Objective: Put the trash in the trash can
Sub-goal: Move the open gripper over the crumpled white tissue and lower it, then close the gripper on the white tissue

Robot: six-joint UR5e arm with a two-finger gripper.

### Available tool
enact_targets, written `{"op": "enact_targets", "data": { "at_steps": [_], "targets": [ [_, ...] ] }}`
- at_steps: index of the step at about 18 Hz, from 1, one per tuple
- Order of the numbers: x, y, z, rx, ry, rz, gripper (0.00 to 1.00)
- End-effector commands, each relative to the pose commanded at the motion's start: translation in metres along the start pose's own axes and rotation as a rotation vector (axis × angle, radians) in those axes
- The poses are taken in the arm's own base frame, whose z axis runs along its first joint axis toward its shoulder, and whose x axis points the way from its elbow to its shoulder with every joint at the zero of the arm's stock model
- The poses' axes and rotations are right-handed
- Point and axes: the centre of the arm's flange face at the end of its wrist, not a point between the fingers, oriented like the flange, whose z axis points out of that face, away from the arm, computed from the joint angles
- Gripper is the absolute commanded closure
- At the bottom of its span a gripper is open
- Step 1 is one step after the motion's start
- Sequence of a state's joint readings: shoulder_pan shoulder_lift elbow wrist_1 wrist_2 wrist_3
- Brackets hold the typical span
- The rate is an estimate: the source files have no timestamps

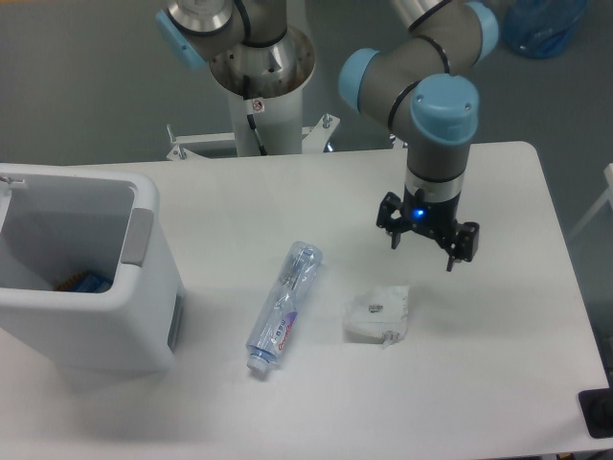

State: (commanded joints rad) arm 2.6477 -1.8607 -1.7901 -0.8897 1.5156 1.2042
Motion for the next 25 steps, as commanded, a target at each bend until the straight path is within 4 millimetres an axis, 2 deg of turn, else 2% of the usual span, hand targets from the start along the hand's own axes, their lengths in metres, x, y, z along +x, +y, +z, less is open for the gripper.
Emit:
{"op": "enact_targets", "data": {
  "at_steps": [5, 8, 13, 17, 19, 21, 22, 24, 25],
  "targets": [
    [0.019, -0.017, 0.011, 0.0, 0.017, 0.02, 0.0],
    [0.037, -0.031, 0.02, -0.002, 0.037, 0.01, 0.0],
    [0.063, -0.059, 0.047, -0.02, 0.085, 0.005, 0.0],
    [0.06, -0.061, 0.046, -0.021, 0.078, -0.017, 0.0],
    [0.046, -0.059, 0.038, -0.012, 0.049, -0.027, 0.0],
    [0.035, -0.05, 0.04, -0.014, 0.045, -0.046, 0.01],
    [0.033, -0.051, 0.046, -0.017, 0.051, -0.05, 0.09],
    [0.03, -0.055, 0.062, -0.026, 0.062, -0.052, 0.37],
    [0.029, -0.055, 0.069, -0.035, 0.053, -0.05, 0.44]
  ]
}}
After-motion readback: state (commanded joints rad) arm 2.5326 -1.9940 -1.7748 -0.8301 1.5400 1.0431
